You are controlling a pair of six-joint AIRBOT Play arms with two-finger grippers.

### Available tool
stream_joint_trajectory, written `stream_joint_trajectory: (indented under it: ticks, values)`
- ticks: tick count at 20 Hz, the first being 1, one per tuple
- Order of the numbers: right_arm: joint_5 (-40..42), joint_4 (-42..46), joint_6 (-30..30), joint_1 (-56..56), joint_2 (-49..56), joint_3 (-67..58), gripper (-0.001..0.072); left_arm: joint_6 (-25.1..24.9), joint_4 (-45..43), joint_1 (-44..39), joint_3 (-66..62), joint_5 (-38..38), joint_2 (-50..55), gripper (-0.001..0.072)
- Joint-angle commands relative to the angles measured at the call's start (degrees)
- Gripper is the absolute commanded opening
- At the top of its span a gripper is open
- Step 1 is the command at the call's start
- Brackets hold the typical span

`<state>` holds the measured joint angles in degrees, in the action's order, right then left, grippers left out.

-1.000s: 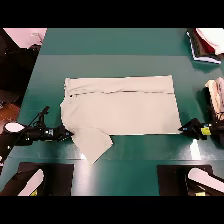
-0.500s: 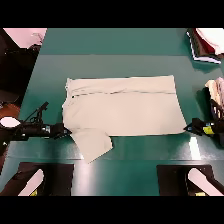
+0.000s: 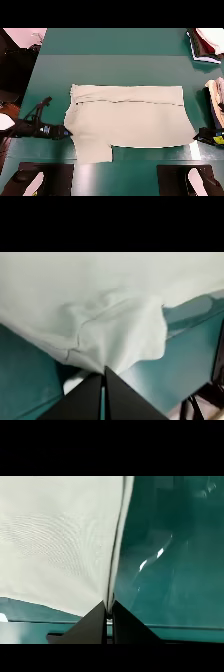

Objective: Fold the shirts.

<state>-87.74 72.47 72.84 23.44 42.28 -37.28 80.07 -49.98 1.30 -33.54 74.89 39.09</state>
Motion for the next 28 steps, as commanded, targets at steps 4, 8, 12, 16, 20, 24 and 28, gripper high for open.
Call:
stream_joint_trajectory:
  ticks: [4,8,12,16,20,24,28]
  values:
    - [6.7,-3.5,2.8,-10.0,10.5,-13.1,0.0018,-0.7,-0.6,-1.7,-18.6,-5.5,15.1,0.0026]
    - [11.2,-3.5,4.3,-13.7,22.3,-23.7,0.0018,-2.3,-0.6,-1.7,-28.8,-11.2,27.6,0.0027]
    - [12.6,-3.5,5.3,-13.6,32.2,-32.4,0.0018,-2.3,-0.6,-1.7,-34.4,-19.3,35.1,0.0027]
    - [12.8,-5.5,5.3,-13.7,41.0,-39.9,0.0018,-2.4,-0.4,-1.7,-35.5,-25.1,40.7,0.0027]
    - [12.9,-5.5,7.3,-13.7,48.3,-45.6,0.0019,-2.5,-0.1,-1.7,-35.5,-30.6,44.9,0.0028]
    - [18.7,-11.7,9.5,-12.9,52.9,-48.3,0.0369,-2.5,4.0,-1.7,-35.9,-36.8,45.8,0.0530]
    - [16.5,-19.8,5.1,-9.9,53.7,-49.2,0.0499,-2.6,4.8,-1.7,-40.5,-28.7,45.7,0.0532]
